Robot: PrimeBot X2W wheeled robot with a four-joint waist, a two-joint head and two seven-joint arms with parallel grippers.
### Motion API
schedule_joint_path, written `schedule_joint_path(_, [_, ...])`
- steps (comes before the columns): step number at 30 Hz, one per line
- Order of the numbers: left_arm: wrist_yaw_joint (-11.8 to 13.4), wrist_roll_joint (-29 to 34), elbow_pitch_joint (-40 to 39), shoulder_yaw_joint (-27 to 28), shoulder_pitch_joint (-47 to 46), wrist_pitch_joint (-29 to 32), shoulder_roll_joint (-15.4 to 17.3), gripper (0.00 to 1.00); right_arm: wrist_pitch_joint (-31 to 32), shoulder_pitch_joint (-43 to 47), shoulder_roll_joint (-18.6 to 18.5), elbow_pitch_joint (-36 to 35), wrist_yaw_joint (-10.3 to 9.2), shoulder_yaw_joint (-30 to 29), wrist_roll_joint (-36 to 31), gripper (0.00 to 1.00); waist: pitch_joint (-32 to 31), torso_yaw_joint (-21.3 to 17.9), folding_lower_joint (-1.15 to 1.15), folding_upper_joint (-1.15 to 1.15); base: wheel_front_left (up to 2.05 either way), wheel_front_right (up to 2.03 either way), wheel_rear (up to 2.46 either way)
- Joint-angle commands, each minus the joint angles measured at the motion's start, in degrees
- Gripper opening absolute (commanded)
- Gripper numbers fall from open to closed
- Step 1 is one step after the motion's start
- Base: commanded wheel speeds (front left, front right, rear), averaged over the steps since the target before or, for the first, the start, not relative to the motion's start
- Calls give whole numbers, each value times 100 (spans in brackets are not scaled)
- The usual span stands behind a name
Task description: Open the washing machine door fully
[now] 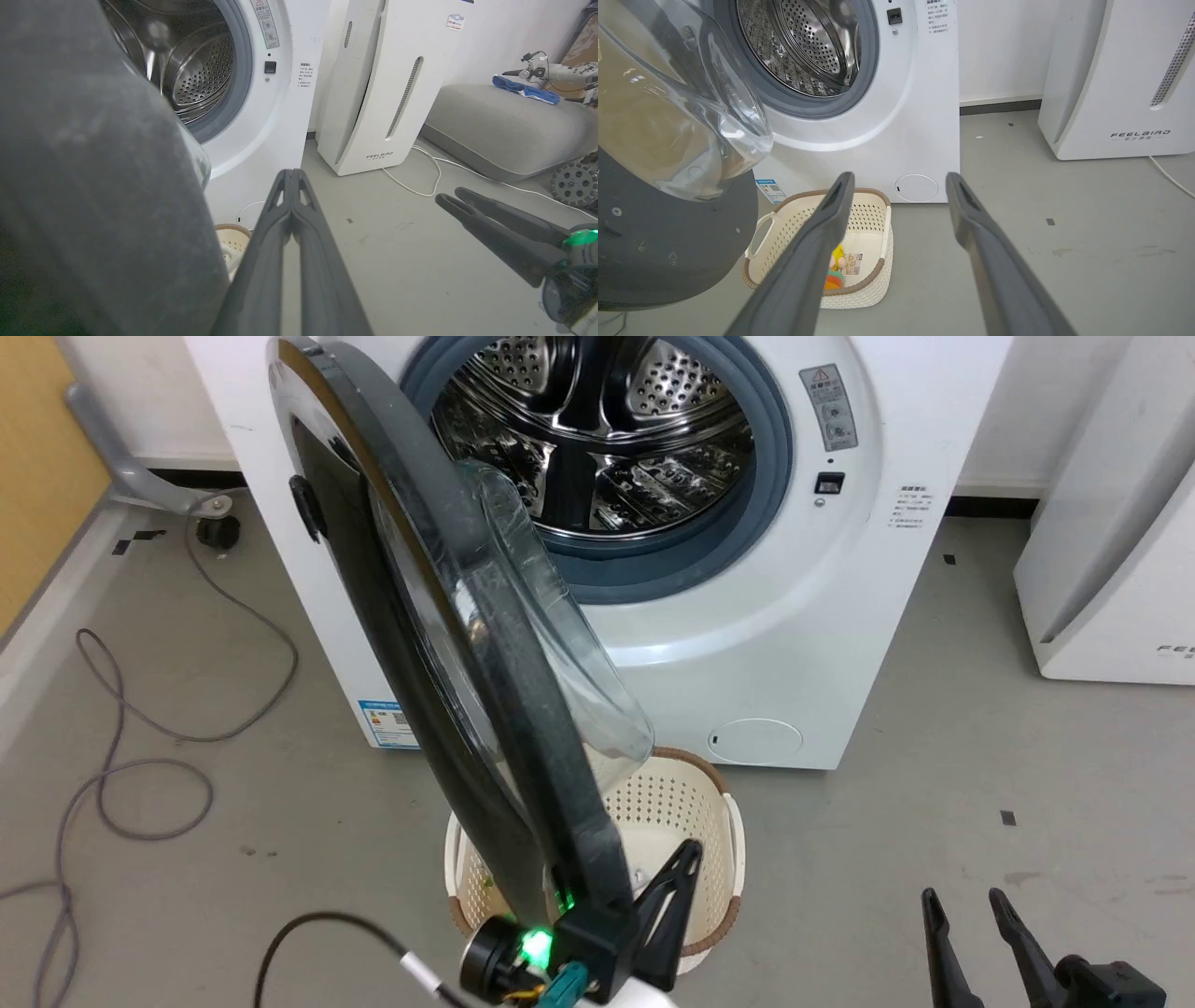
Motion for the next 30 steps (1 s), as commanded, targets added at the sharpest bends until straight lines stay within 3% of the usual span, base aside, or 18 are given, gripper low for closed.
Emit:
schedule_joint_path(1, [113, -33, -103, 118, 159, 0, 182, 0, -25, -32, 21, 34, 3, -9, -15, 100, -30, 47, 0, 0, 0, 0, 0])
schedule_joint_path(7, [421, -87, -683, 230, 689, 96, 472, 0, -25, 36, 21, 117, 3, -21, -37, 100, -140, 200, 0, 0, 0, 0, 0])
schedule_joint_path(15, [783, -30, -1378, 307, 1217, 266, 837, 0, -25, 107, 21, 187, 3, -106, -57, 100, -152, 713, 0, 0, 0, 0, 0])
schedule_joint_path(30, [1265, -63, -1686, 849, 1518, 101, 1194, 0, -25, 56, 22, 168, 3, -251, -58, 100, 44, 1696, 0, 0, 0, 0, 0])
